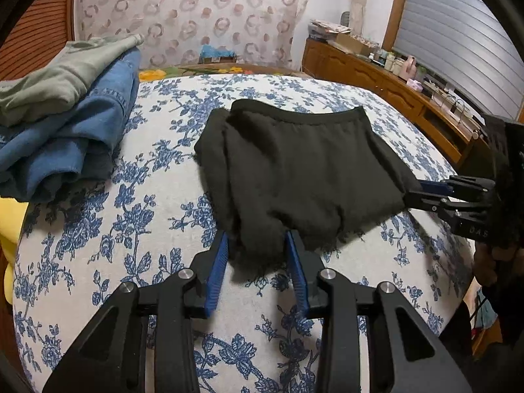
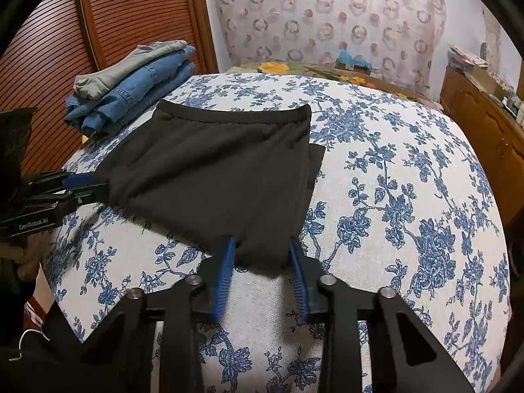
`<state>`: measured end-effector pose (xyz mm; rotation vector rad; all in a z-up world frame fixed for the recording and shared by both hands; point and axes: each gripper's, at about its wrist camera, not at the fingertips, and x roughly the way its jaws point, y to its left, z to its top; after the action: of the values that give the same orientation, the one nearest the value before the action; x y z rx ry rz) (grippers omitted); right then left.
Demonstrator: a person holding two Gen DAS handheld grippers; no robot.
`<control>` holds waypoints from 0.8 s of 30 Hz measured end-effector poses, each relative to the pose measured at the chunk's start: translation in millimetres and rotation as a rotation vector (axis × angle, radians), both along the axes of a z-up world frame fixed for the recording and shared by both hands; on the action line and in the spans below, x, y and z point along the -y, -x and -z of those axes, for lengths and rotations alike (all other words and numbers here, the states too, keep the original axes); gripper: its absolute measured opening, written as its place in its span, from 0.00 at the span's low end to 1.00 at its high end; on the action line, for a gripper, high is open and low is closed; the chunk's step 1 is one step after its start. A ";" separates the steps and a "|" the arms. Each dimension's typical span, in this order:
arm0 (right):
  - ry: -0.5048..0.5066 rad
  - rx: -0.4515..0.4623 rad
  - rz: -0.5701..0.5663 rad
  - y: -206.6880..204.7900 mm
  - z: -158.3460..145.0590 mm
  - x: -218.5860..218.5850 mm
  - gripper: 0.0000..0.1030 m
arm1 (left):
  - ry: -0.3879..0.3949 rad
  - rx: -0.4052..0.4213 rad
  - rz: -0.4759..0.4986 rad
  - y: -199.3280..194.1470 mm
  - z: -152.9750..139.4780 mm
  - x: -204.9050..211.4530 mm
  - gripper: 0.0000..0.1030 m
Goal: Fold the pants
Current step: 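Grasp the folded garment's end with both tools and lift it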
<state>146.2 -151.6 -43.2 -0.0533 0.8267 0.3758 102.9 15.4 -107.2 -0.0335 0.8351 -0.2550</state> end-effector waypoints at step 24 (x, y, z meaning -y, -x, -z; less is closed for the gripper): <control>-0.048 0.029 -0.062 70.1 -35.6 16.7 0.08 | 0.047 0.074 0.075 77.9 -41.2 -1.5 0.10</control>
<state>76.1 -168.3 -7.6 -0.0397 0.7878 0.4526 25.0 16.9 -66.0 -0.0364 0.7579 -0.3441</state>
